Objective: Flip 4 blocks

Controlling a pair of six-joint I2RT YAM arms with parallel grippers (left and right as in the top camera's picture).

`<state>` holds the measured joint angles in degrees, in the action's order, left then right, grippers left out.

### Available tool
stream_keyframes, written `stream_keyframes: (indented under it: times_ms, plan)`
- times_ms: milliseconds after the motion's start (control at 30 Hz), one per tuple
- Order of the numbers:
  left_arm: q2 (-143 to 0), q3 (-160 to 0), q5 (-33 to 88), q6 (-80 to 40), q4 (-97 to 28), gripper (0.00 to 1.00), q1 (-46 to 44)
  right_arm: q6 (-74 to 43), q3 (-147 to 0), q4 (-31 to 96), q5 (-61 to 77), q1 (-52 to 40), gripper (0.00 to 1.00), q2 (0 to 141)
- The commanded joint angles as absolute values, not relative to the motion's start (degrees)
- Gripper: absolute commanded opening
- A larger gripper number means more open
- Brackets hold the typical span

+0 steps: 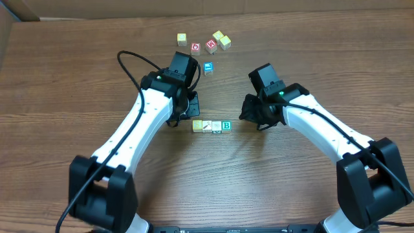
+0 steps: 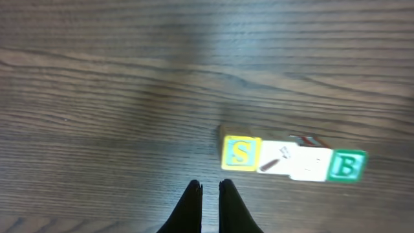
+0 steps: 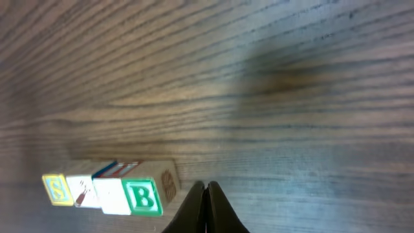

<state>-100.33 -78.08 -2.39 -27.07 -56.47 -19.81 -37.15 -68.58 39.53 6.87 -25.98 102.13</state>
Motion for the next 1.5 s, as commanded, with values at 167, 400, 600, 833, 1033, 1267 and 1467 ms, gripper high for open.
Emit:
stream_keyframes:
  times_ms: [167,400,600,833,1033,1267,1467]
  plan:
    - [-108.09,-77.76,-1.63,-24.51,-56.62,0.04,-16.84,-37.89,-60.99,28.82,5.78,-26.65,0.04,101.82]
    - [-112.12,-77.76,-1.17,-22.31,-55.94,0.04,-16.84,-39.48,-56.1,22.61,4.1,-26.74,0.04,101.93]
    - [-113.58,-77.76,1.76,-20.14,-56.36,0.04,-16.86,-40.88,-53.3,20.4,3.66,-26.79,0.04,102.43]
    - [-113.69,-77.76,2.61,-19.84,-56.53,0.04,-16.86,-42.04,-52.84,19.14,1.96,-28.93,0.04,103.61]
    - [-113.69,-77.76,2.44,-19.27,-56.25,0.04,-16.84,-42.04,-52.84,17.47,-0.62,-31.2,0.04,103.63]
    - [-113.69,-77.76,2.59,-19.27,-56.42,0.04,-16.93,-42.02,-52.84,14.85,0.78,-31.51,0.04,103.63]
    - [-113.69,-77.76,2.59,-19.27,-56.03,0.04,-16.93,-42.04,-52.84,13.93,4.8,-31.55,0.04,103.63]
